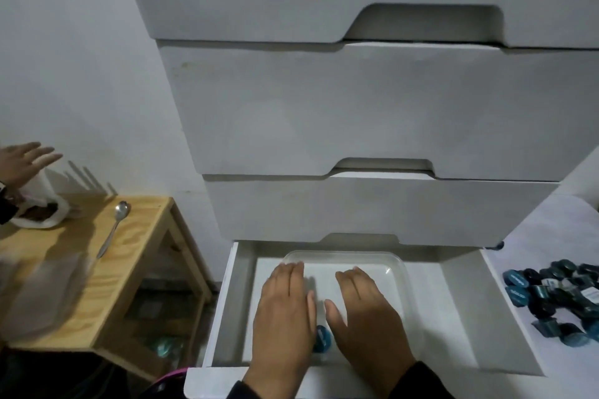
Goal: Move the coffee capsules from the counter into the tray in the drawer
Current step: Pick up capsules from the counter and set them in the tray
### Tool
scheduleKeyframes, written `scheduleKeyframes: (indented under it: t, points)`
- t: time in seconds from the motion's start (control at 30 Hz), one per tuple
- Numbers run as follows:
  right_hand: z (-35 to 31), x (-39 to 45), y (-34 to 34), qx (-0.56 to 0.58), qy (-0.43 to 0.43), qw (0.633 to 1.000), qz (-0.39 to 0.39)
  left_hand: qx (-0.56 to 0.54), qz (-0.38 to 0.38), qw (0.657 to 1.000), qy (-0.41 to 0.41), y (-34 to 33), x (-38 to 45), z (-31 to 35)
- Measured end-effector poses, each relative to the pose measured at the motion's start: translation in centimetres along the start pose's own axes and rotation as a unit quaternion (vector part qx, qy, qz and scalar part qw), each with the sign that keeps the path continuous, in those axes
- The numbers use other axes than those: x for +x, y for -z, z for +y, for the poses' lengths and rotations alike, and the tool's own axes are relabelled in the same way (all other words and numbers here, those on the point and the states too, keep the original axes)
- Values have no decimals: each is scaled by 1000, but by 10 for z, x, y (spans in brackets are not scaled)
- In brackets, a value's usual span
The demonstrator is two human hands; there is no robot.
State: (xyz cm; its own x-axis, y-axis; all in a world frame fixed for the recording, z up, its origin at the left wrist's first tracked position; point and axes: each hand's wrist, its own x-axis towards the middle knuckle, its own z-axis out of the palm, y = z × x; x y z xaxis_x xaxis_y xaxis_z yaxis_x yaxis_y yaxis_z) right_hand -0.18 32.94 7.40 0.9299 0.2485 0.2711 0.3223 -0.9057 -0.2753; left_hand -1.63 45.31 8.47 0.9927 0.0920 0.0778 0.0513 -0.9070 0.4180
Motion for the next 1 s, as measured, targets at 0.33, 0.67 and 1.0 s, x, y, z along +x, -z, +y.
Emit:
scheduleKeyframes:
  t: [0.33, 0.67, 1.0]
  points:
    - [68, -20, 21, -117, 55, 990, 62, -29, 0, 1000, -11, -16, -9, 60]
    - [194, -41, 75, -124, 85, 984, 96, -52, -2, 998, -23, -65, -6, 195]
    - [279, -80, 112, -116, 64, 980, 152, -79, -17, 994, -68, -104, -38, 276]
